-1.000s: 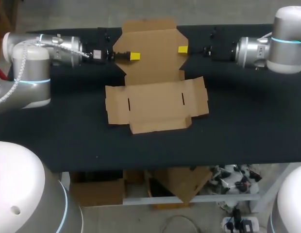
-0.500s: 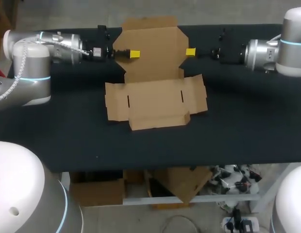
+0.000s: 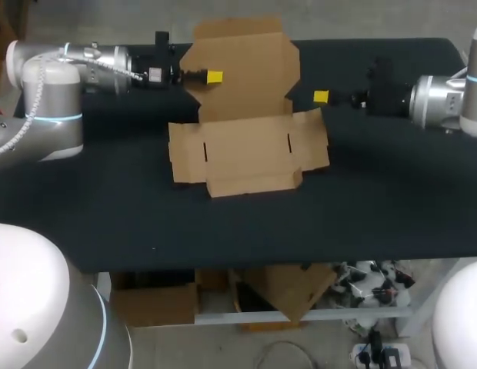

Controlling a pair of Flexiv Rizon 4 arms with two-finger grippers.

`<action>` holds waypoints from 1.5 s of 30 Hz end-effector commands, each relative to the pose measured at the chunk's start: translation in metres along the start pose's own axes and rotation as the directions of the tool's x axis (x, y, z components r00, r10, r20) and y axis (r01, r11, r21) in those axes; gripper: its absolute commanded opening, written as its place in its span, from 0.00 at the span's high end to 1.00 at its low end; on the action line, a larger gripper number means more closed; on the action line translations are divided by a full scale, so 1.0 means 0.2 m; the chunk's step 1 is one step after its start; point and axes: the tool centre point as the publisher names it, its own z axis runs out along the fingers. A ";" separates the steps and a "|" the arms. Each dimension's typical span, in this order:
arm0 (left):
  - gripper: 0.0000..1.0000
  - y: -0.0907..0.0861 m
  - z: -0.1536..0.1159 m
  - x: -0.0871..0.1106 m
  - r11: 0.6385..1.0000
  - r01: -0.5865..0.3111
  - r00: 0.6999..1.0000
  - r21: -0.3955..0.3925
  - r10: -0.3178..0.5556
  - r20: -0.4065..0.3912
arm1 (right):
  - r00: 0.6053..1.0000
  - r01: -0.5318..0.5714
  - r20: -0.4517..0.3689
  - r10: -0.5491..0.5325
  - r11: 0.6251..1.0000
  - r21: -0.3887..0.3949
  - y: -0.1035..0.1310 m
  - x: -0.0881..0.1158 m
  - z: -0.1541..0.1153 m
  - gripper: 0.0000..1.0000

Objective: Assemble the packaging by folding the flat box into shape, placing the metal phone stand inside, and closing the box properly

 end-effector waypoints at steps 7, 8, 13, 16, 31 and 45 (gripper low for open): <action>1.00 -0.03 0.02 -0.03 0.999 -0.040 0.998 0.002 0.040 -0.038 | 0.988 0.070 0.140 -0.071 0.997 0.014 -0.11 0.11 -0.16 1.00; 1.00 -0.03 0.02 -0.03 0.999 -0.045 0.998 0.002 0.045 -0.043 | 0.986 0.085 0.144 -0.087 0.996 0.023 -0.12 0.12 -0.16 1.00; 1.00 -0.04 0.03 -0.02 0.997 -0.073 0.996 0.001 0.072 -0.061 | 0.980 0.128 0.150 -0.134 0.991 0.049 -0.16 0.15 -0.18 1.00; 1.00 -0.06 0.04 0.00 0.996 -0.085 0.994 -0.005 0.085 -0.066 | 0.972 0.169 0.156 -0.177 0.983 0.067 -0.21 0.17 -0.19 1.00; 1.00 -0.08 0.03 0.02 0.997 -0.075 0.995 -0.027 0.073 -0.070 | 0.967 0.182 0.166 -0.194 0.980 0.084 -0.23 0.18 -0.20 1.00; 1.00 -0.08 0.03 0.02 0.997 -0.075 0.995 -0.027 0.073 -0.070 | 0.967 0.182 0.166 -0.194 0.980 0.084 -0.23 0.18 -0.20 1.00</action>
